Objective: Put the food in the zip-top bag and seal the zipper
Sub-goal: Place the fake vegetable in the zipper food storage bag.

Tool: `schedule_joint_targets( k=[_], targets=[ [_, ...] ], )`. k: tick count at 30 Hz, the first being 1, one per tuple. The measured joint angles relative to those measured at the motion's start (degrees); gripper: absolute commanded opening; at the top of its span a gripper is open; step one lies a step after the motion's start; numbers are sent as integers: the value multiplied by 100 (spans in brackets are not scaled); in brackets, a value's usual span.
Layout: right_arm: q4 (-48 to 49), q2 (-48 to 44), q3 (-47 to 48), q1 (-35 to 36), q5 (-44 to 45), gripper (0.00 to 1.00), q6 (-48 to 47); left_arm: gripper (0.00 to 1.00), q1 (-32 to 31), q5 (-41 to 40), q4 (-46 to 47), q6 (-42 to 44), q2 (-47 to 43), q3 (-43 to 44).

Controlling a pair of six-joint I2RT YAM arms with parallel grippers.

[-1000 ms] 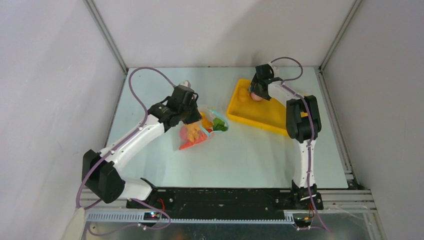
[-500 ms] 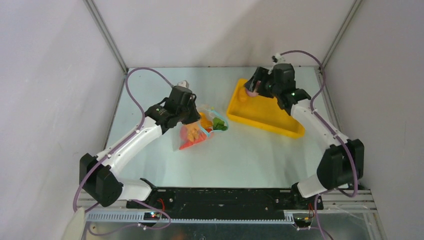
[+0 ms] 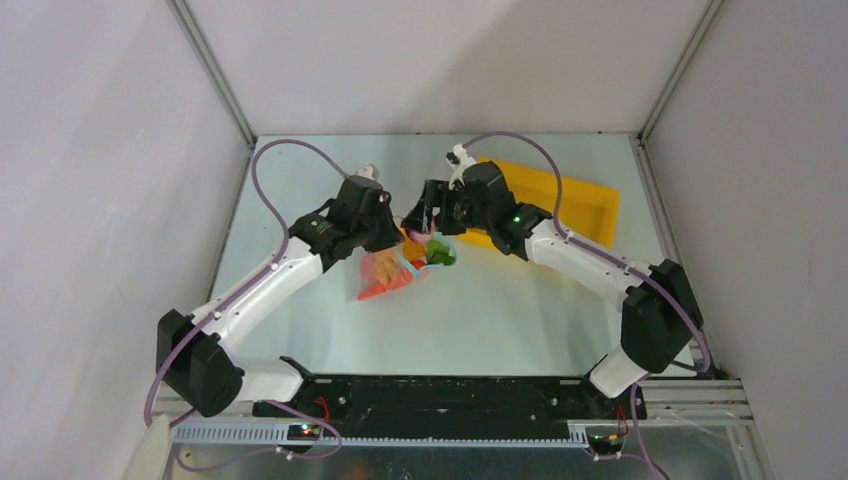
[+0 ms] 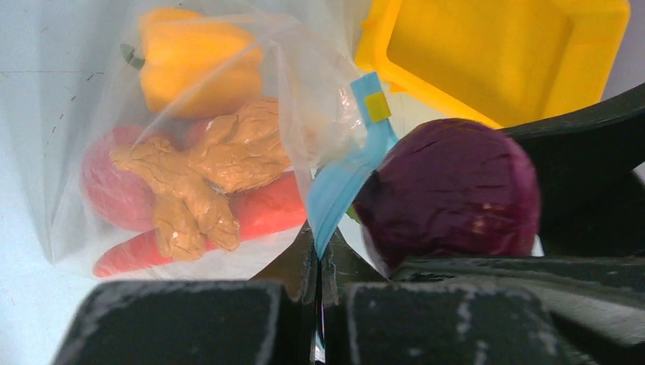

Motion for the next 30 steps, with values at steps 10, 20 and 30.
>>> schedule_joint_targets(
  k=[10, 20, 30],
  targets=[
    [-468, 0, -7, 544, 981, 68, 170, 0, 7, 11, -59, -33, -85, 0],
    [-824, -223, -76, 949, 1788, 70, 223, 0, 0, 133, -131, -37, -127, -85],
    [-782, -57, -103, 951, 1700, 96, 581, 1, 28, 293, -4, -35, -452, -407]
  ],
)
